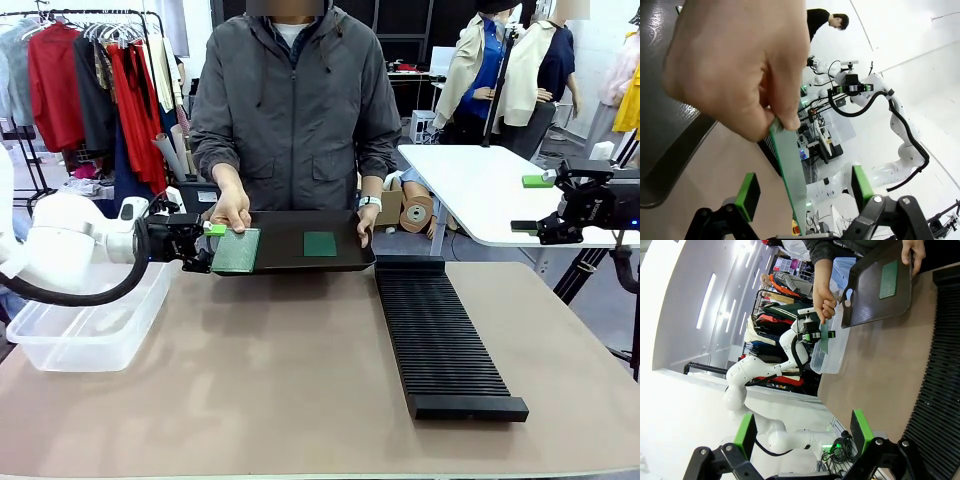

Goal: Sort PCBs into racks and boxes based on the side picked up.
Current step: Pick up the Blank PCB handed by the Human.

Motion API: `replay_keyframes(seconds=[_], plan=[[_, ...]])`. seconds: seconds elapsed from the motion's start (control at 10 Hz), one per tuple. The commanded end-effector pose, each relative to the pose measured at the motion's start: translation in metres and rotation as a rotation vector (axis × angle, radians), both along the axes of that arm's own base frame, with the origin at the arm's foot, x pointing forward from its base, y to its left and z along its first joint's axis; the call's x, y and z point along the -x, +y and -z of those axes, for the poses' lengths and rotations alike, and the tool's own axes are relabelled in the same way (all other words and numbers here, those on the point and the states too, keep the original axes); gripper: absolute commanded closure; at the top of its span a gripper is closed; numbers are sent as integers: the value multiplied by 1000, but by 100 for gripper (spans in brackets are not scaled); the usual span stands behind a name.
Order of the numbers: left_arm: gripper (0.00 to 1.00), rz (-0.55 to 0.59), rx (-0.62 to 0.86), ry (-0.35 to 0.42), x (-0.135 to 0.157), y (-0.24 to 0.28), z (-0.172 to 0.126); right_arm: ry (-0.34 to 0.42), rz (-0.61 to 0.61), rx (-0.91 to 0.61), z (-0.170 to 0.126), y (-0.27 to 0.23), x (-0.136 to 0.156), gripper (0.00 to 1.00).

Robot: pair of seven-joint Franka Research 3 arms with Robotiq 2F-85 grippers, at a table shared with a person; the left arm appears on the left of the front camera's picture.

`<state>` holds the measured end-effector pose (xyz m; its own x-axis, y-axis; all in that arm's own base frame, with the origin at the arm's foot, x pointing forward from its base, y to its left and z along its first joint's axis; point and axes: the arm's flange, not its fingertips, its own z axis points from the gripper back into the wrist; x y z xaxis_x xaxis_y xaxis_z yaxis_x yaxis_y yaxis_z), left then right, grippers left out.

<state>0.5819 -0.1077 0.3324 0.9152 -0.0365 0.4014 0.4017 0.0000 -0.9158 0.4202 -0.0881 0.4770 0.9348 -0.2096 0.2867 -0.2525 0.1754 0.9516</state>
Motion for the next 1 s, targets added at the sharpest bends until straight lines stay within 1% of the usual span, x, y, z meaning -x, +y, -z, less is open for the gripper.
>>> replay_keyframes(seconds=[0.0, 0.1, 0.2, 0.4, 0.5, 0.9], plan=[[18, -40, 30, 30, -10, -2, -4, 4, -12, 4, -3, -1, 1, 0], [30, -40, 34, 38, -11, -4, -4, 4, -12, 4, -3, -1, 1, 0], [45, -39, 30, 42, -12, -6, -4, 4, -12, 4, -3, -1, 1, 0], [83, -32, 24, 47, -12, -7, -2, 4, -12, 4, -3, -1, 1, 0], [100, -30, 24, 49, -11, -7, -2, 4, -12, 4, -3, -1, 1, 0], [100, -24, 36, 59, -11, -7, -2, 4, -12, 4, -3, -1, 1, 0]])
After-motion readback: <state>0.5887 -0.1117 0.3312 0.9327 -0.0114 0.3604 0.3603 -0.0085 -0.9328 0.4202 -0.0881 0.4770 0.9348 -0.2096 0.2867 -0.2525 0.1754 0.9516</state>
